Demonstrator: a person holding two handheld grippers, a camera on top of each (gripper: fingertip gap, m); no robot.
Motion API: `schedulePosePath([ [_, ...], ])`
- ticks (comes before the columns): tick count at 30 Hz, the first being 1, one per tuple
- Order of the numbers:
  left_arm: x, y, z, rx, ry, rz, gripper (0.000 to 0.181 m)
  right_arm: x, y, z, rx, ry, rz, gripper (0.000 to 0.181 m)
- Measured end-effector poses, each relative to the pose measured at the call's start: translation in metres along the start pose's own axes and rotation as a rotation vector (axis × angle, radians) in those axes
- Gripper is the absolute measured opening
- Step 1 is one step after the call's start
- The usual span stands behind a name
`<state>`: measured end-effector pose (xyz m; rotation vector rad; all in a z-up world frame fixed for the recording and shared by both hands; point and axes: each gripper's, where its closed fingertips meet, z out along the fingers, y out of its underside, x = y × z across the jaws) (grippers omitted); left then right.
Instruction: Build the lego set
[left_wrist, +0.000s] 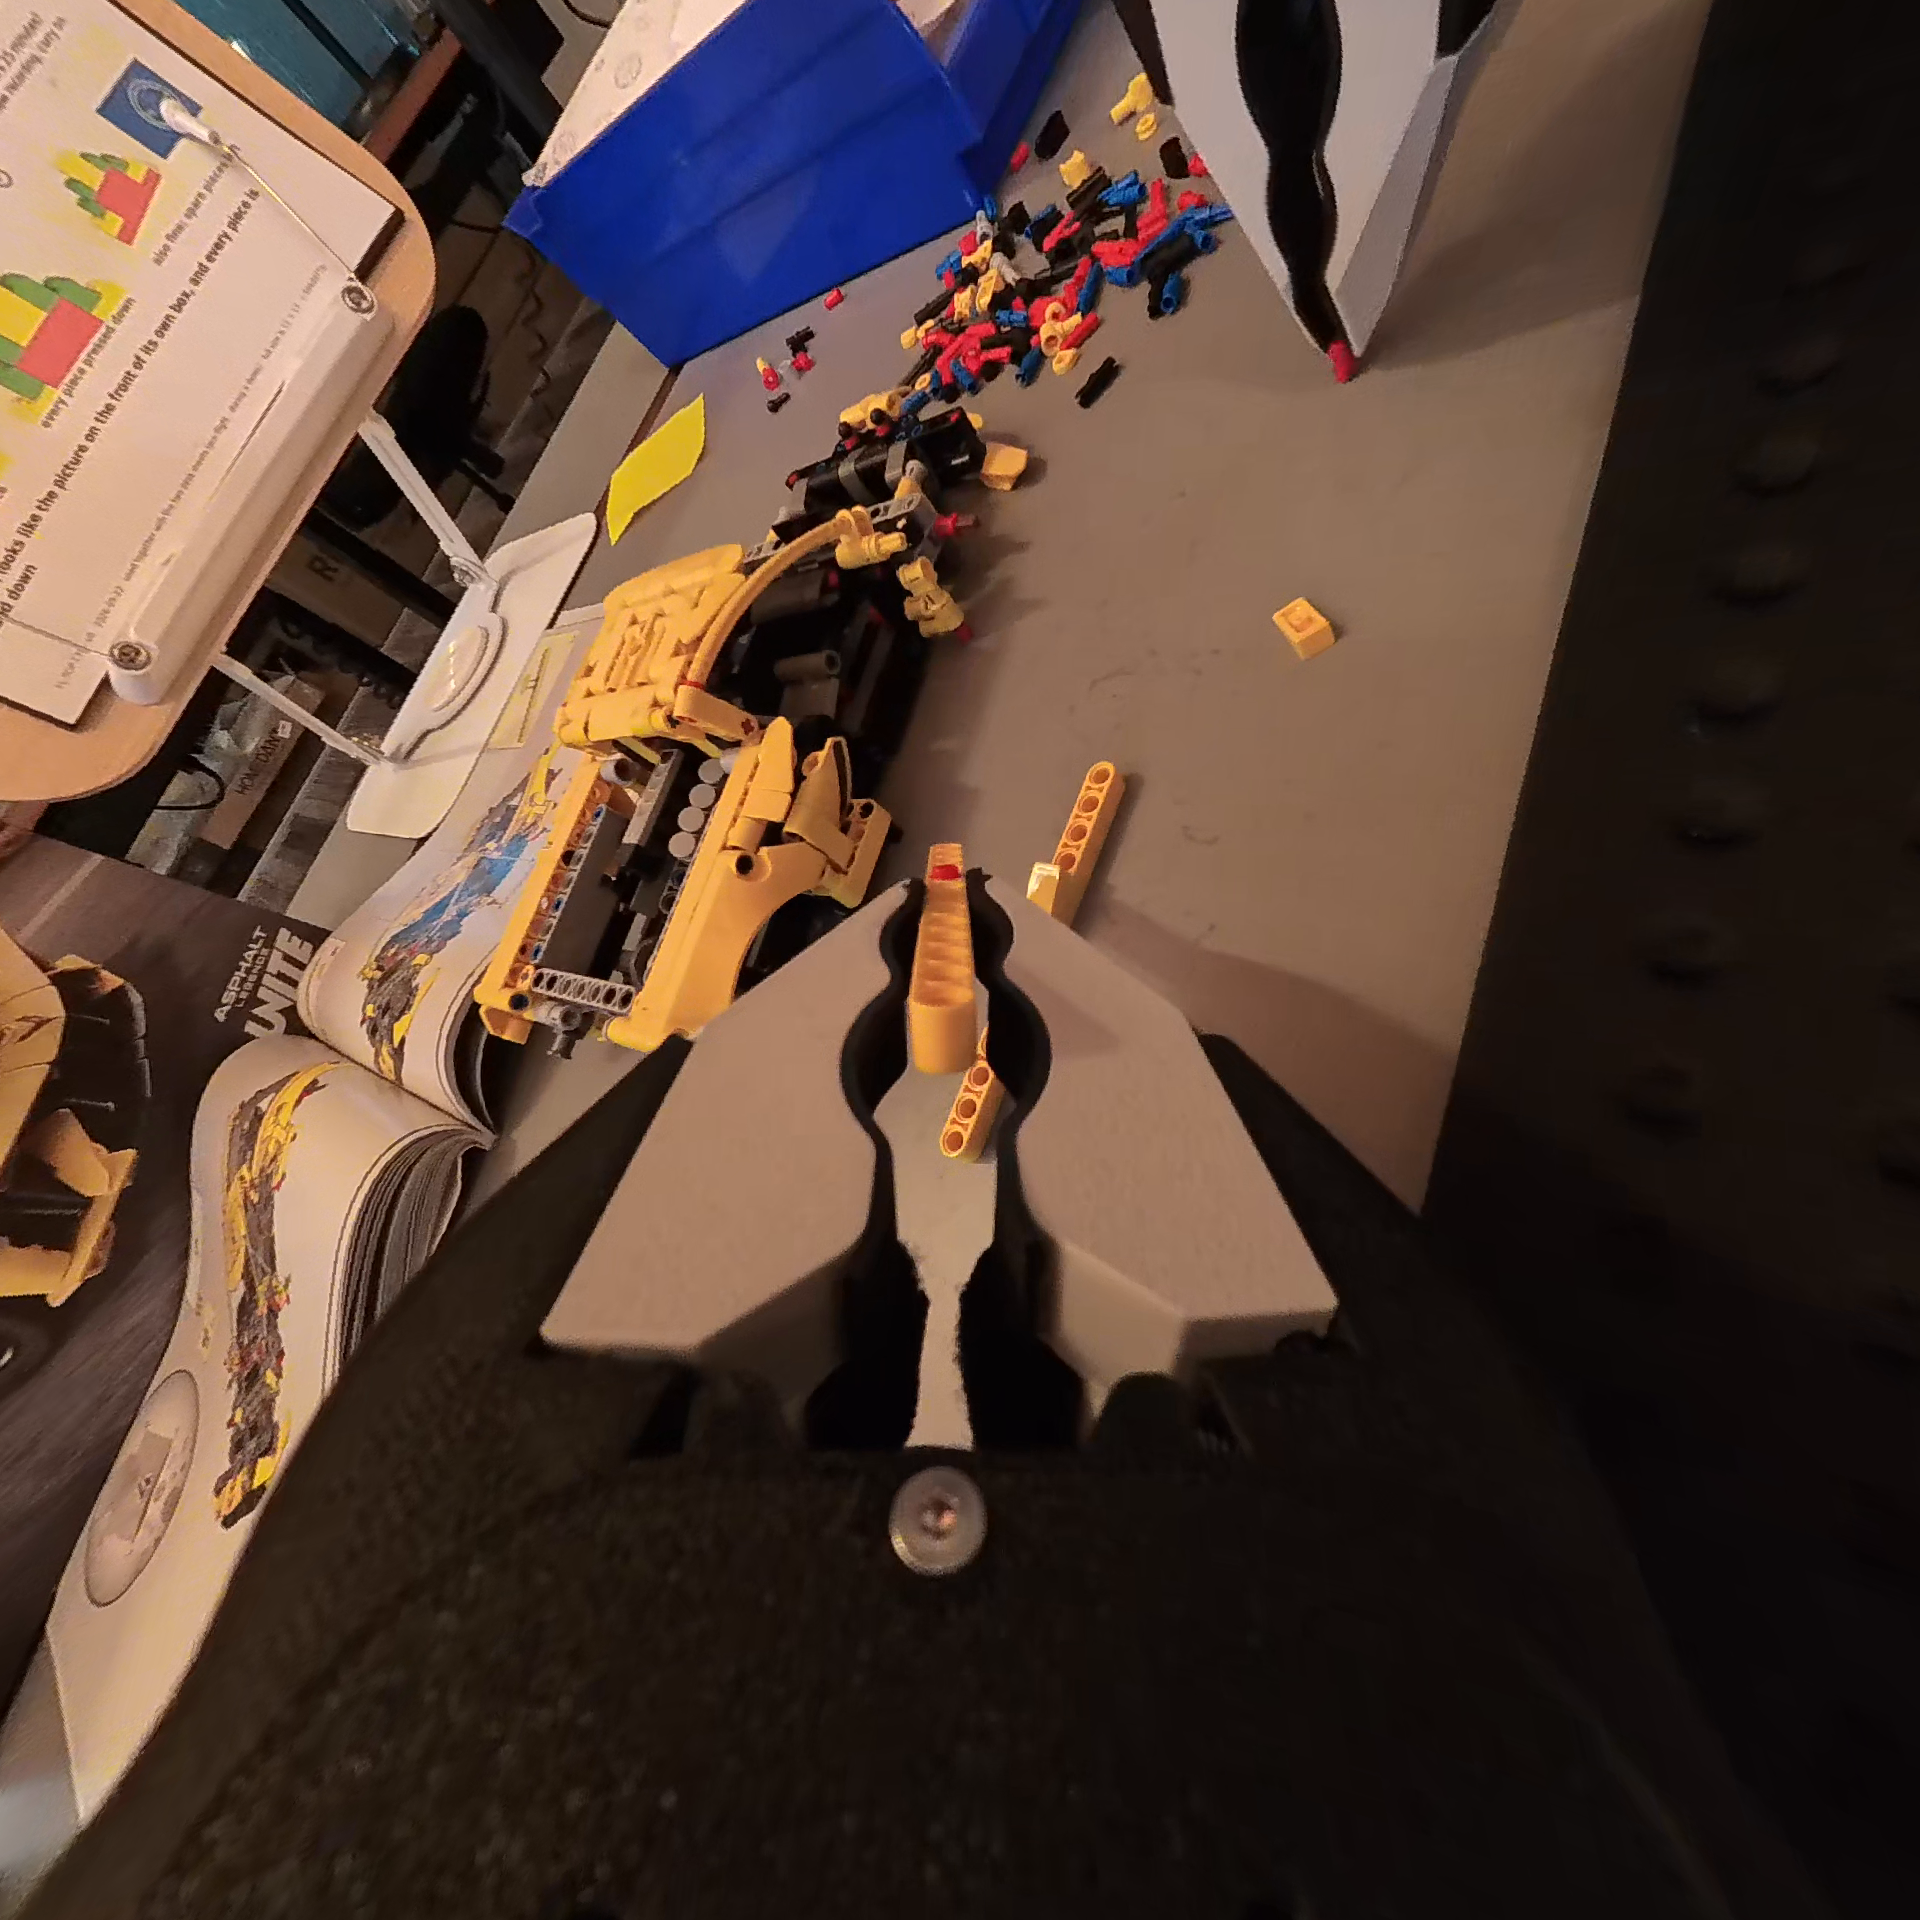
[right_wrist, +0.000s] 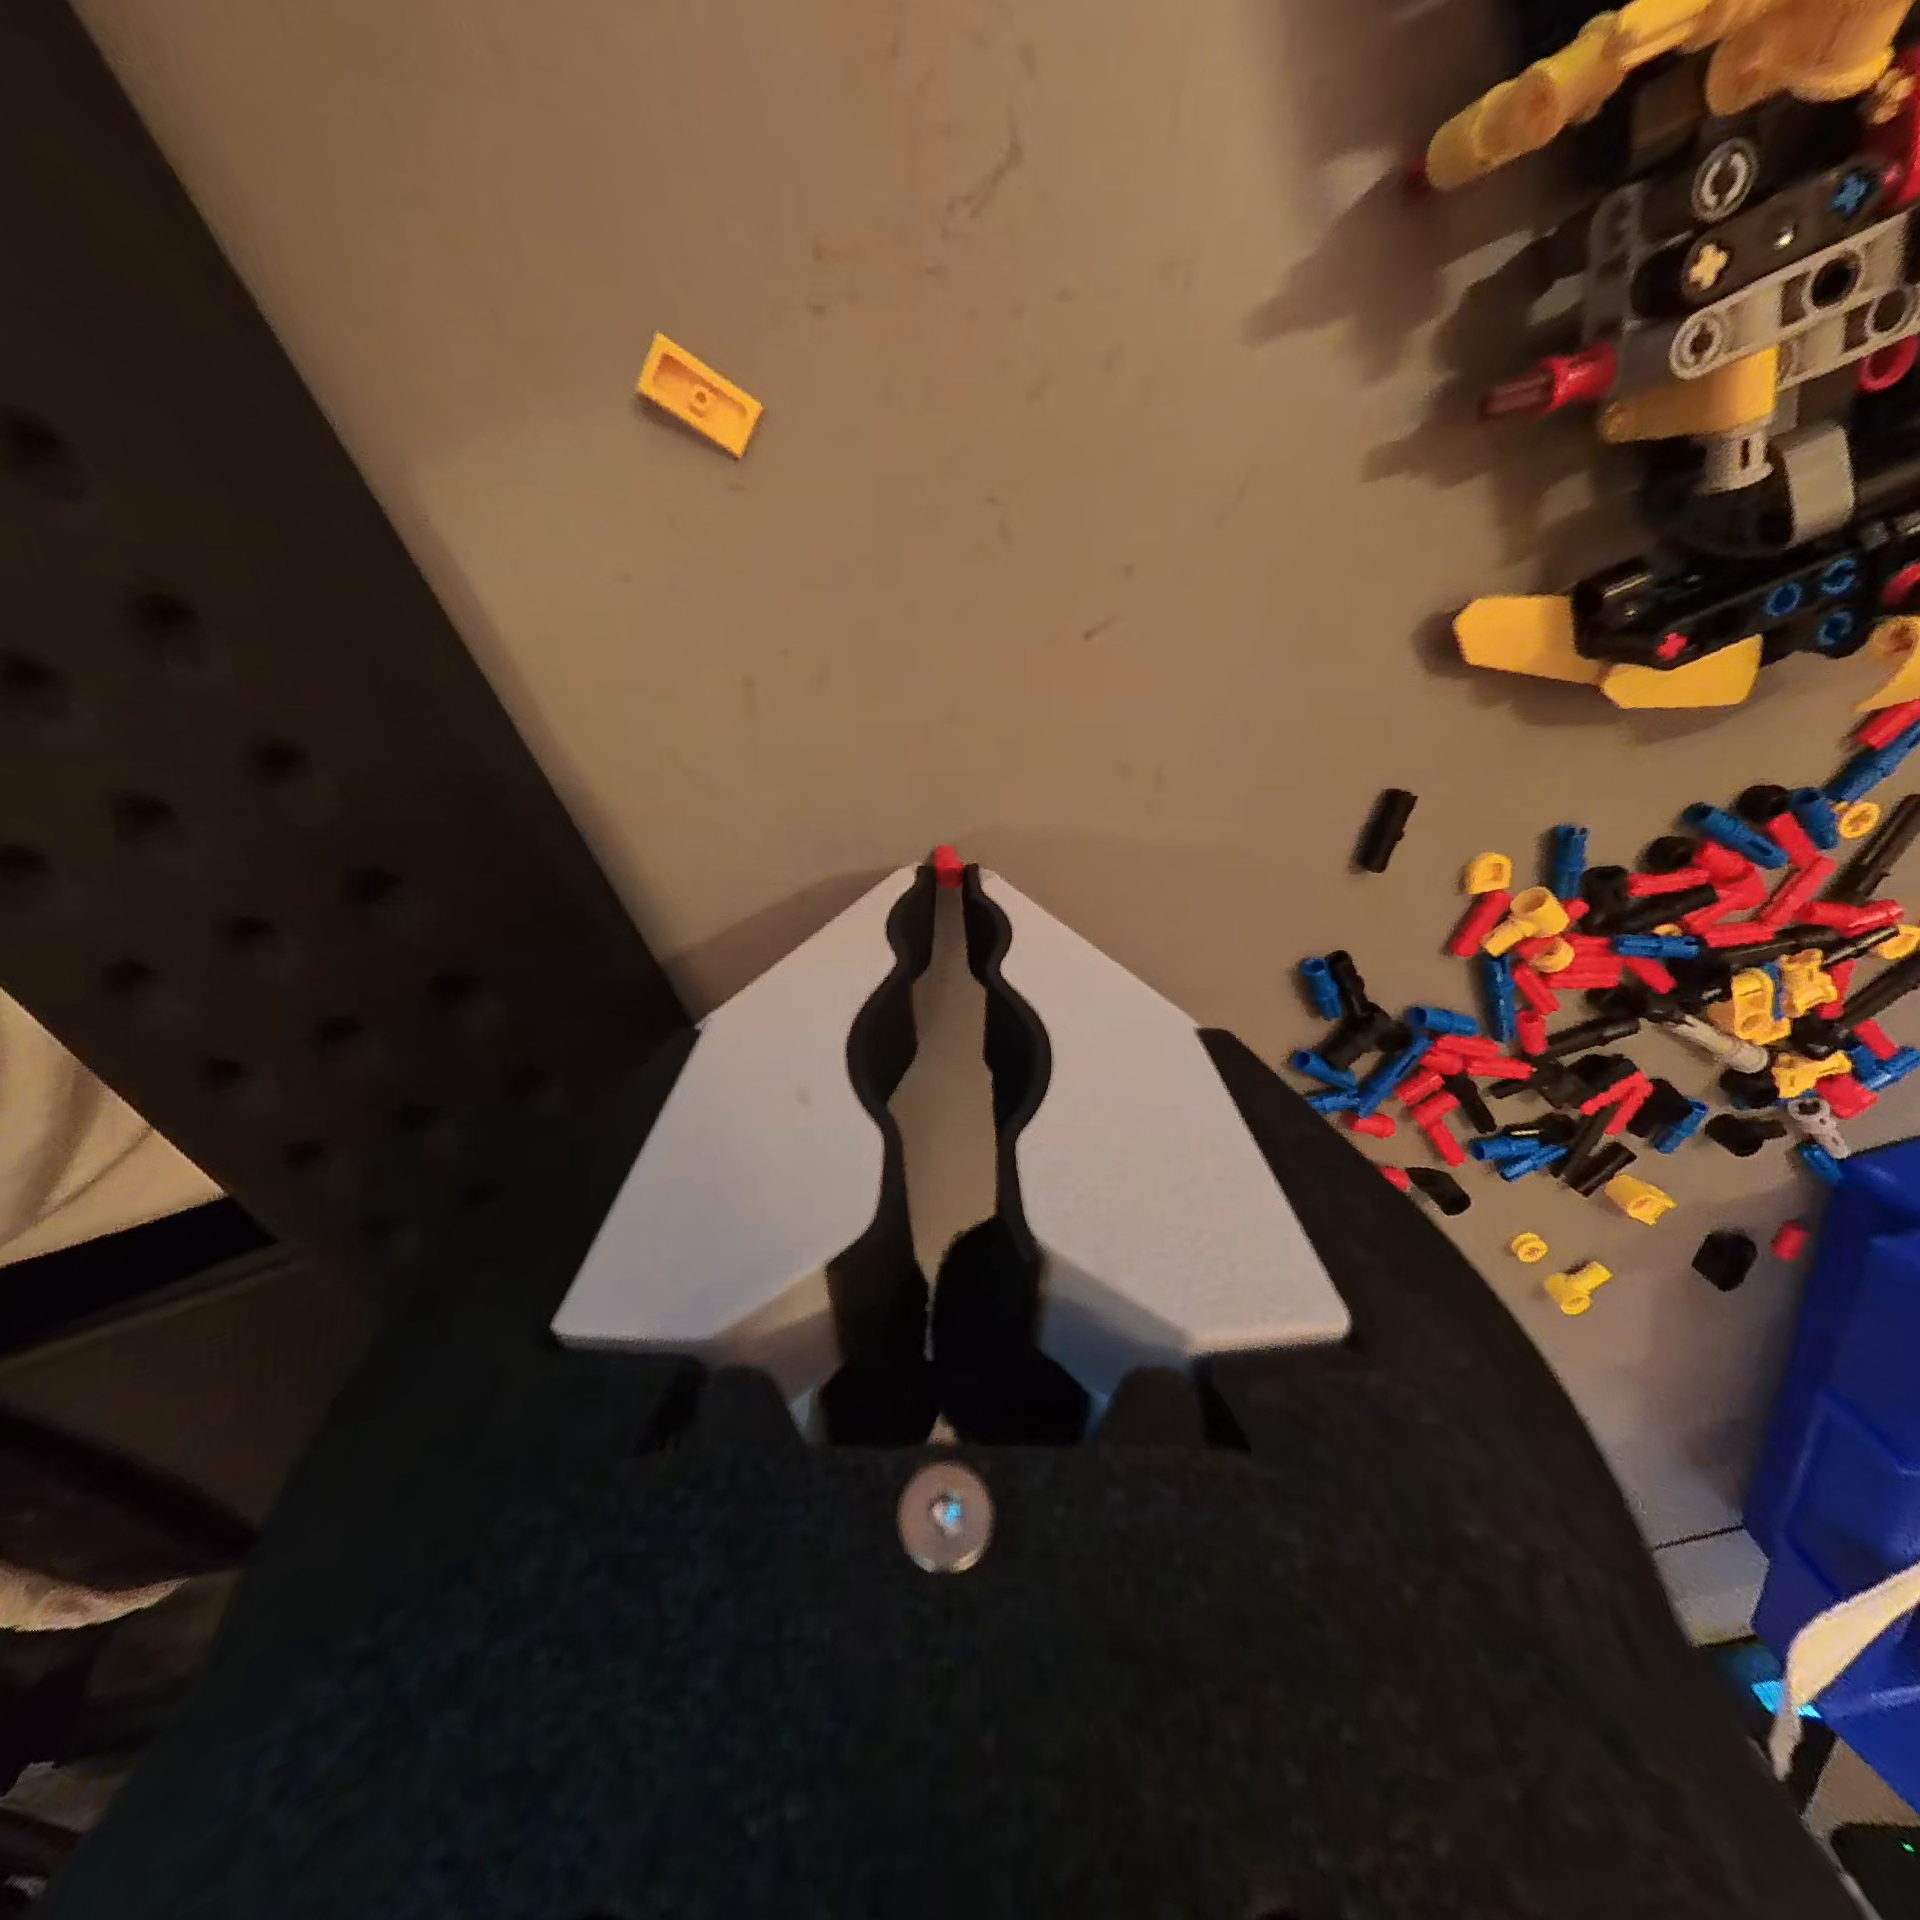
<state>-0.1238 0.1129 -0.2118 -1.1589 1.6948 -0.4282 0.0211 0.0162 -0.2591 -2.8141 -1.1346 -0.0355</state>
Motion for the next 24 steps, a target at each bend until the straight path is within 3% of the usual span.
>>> schedulePosePath([
  [24,0.0017,0.0002,0.0003,-0.002,0.008,0.001,0.007,0.0029,0.001,-0.0001,0.027,0.007,0.016,0.009],
])
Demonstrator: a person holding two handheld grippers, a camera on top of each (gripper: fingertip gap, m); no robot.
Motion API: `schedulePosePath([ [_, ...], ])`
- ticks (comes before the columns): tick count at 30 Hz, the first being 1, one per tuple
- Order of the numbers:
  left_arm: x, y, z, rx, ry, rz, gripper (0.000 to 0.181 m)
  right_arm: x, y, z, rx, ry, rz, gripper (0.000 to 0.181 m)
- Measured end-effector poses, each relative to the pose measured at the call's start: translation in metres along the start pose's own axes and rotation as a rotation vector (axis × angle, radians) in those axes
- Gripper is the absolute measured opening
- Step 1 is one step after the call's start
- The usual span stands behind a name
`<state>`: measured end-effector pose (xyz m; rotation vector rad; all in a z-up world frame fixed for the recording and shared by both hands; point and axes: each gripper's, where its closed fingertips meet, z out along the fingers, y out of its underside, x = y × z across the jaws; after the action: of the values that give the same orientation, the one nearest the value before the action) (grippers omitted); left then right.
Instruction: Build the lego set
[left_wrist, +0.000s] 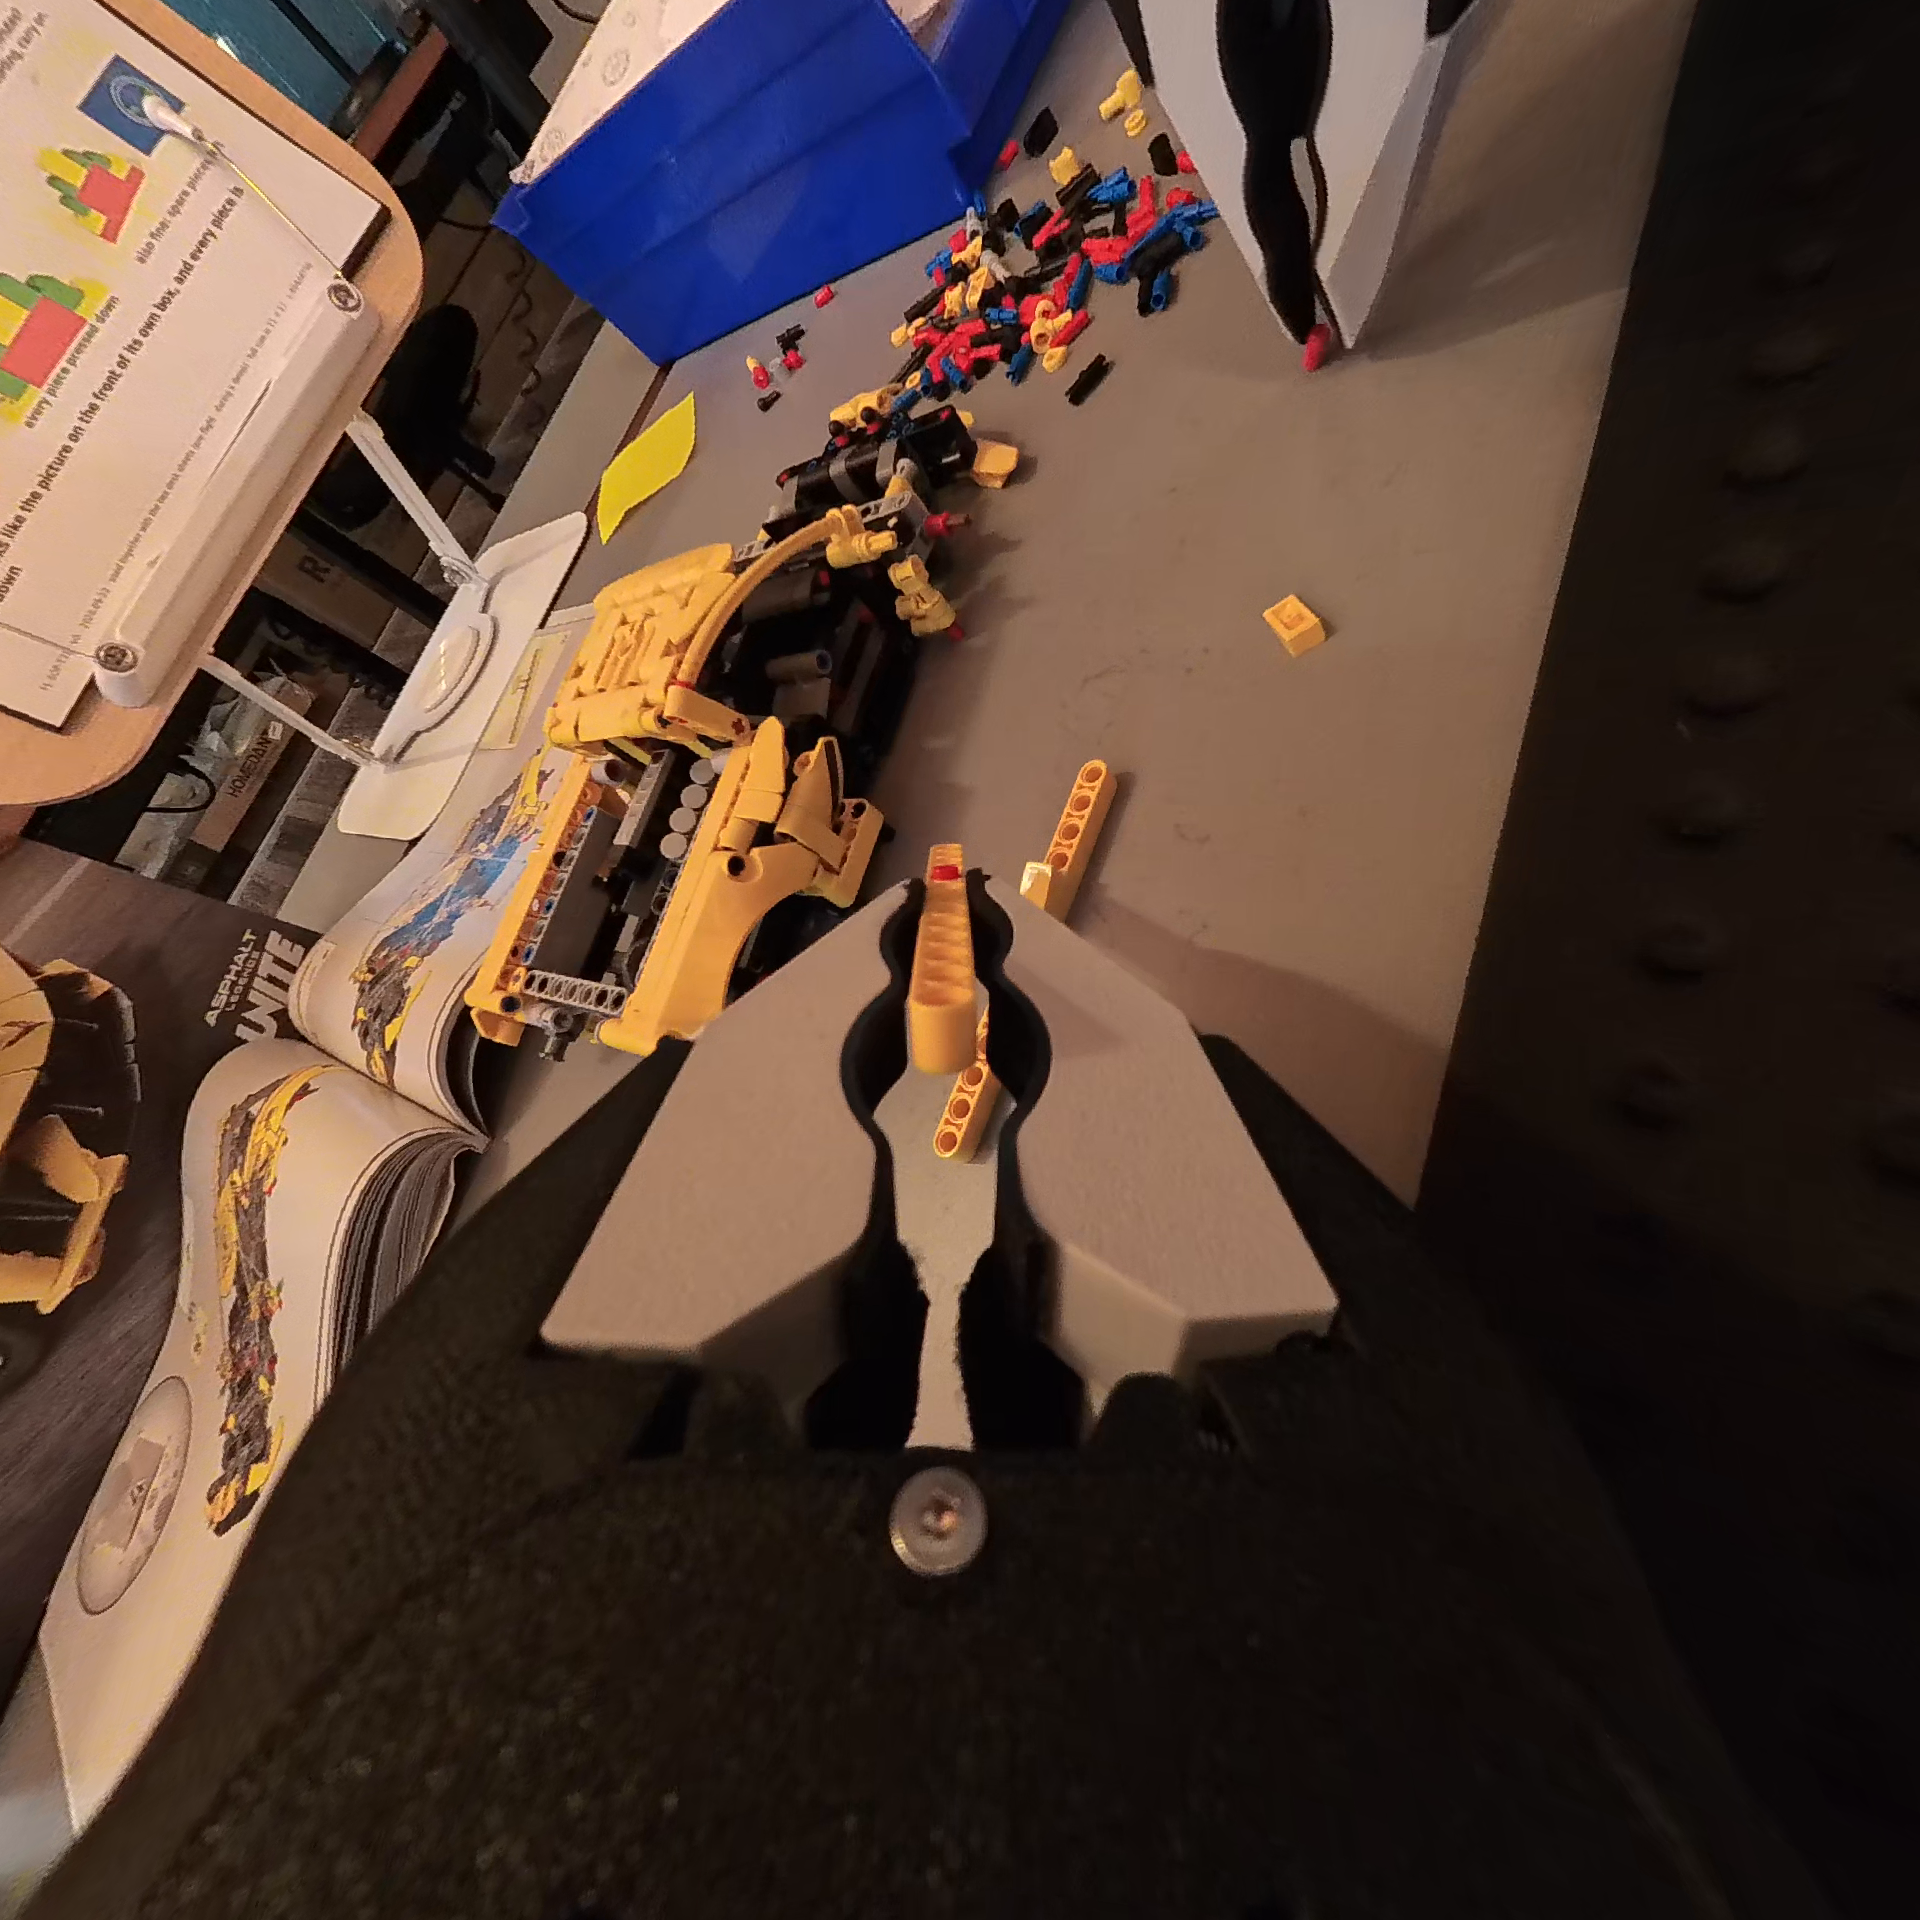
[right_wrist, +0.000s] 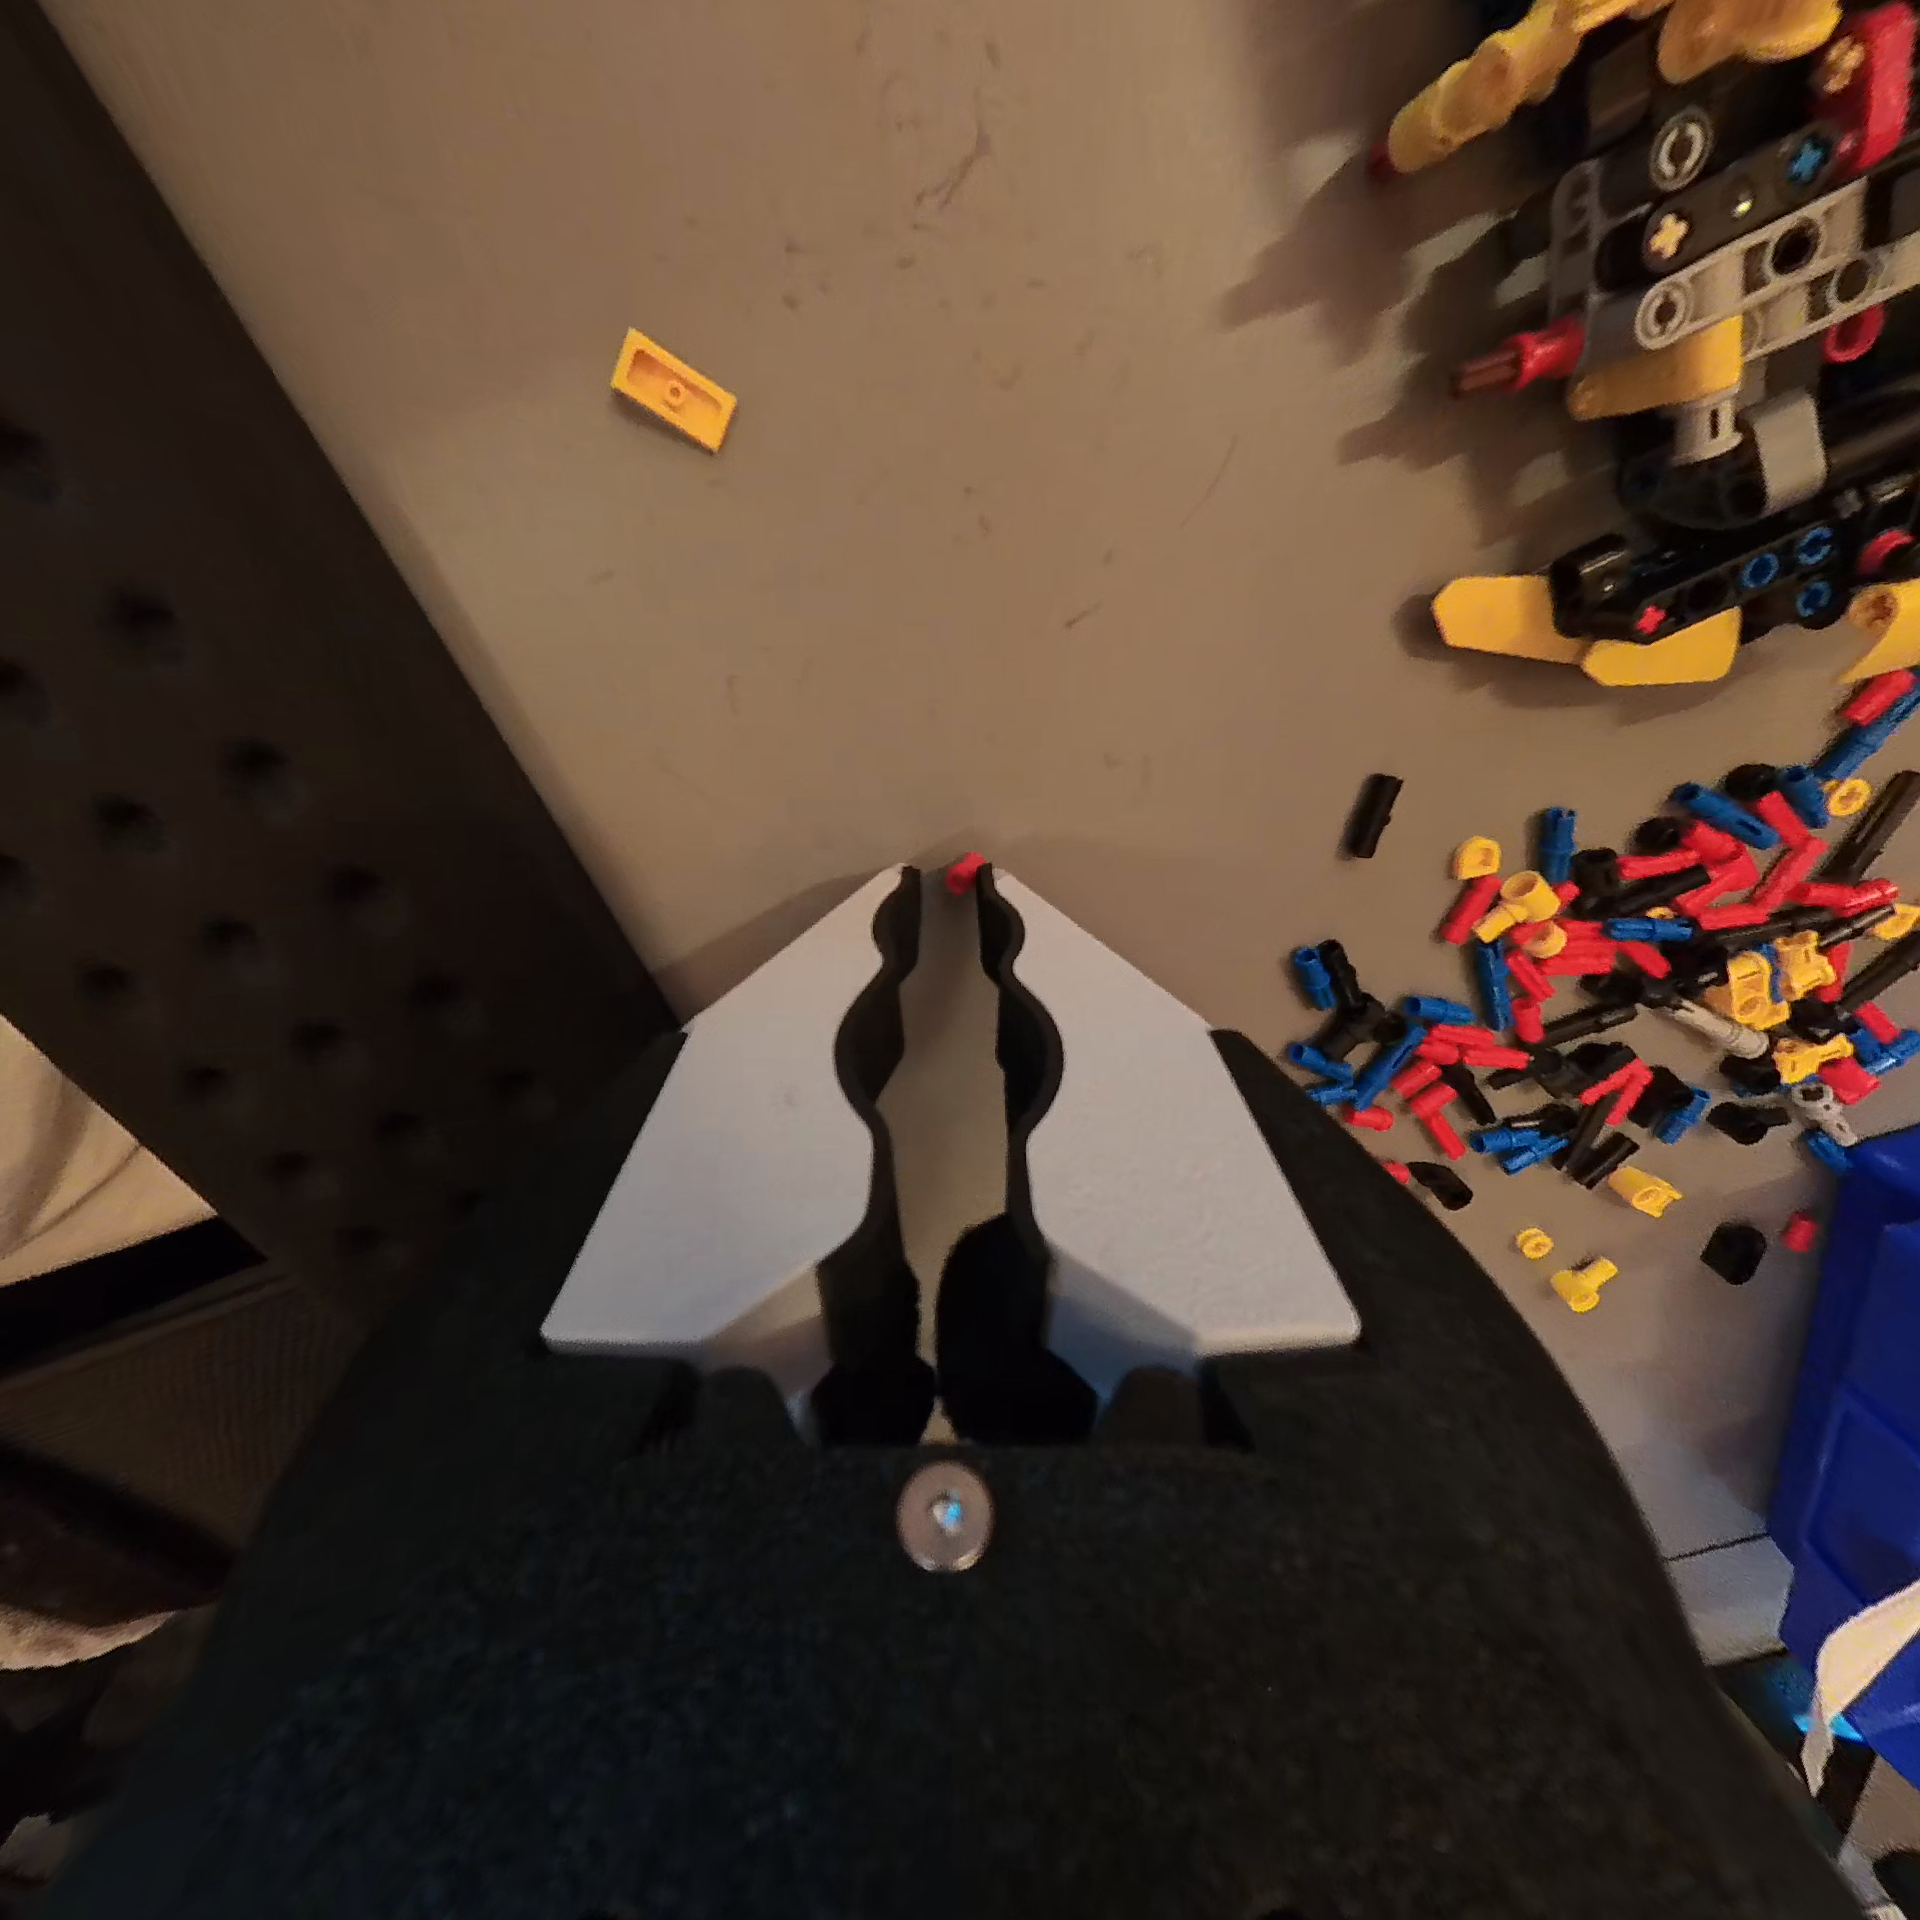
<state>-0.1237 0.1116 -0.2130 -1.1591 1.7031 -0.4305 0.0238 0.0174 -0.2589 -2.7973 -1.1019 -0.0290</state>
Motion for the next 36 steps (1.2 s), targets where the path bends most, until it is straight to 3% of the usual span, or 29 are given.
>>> schedulePosePath([
  [23,0.002,0.002,0.001,-0.01,0.003,0.011,0.007,0.007,-0.008,-0.002,0.077,-0.004,0.027,0.004],
  [26,0.0,-0.002,0.0,0.009,-0.001,-0.003,0.007,-0.001,-0.037,-0.019,0.222,-0.014,-0.006,0.004],
  [31,-0.008,-0.015,-0.01,0.106,0.029,-0.124,0.007,-0.035,-0.135,-0.071,0.68,-0.062,-0.04,0.003],
  [34,-0.008,-0.02,-0.013,0.14,0.055,-0.165,0.007,-0.048,-0.171,-0.077,0.775,-0.048,-0.089,0.003],
  [36,-0.008,-0.021,-0.014,0.147,0.053,-0.162,0.007,-0.052,-0.178,-0.066,0.744,-0.047,-0.126,0.003],
])
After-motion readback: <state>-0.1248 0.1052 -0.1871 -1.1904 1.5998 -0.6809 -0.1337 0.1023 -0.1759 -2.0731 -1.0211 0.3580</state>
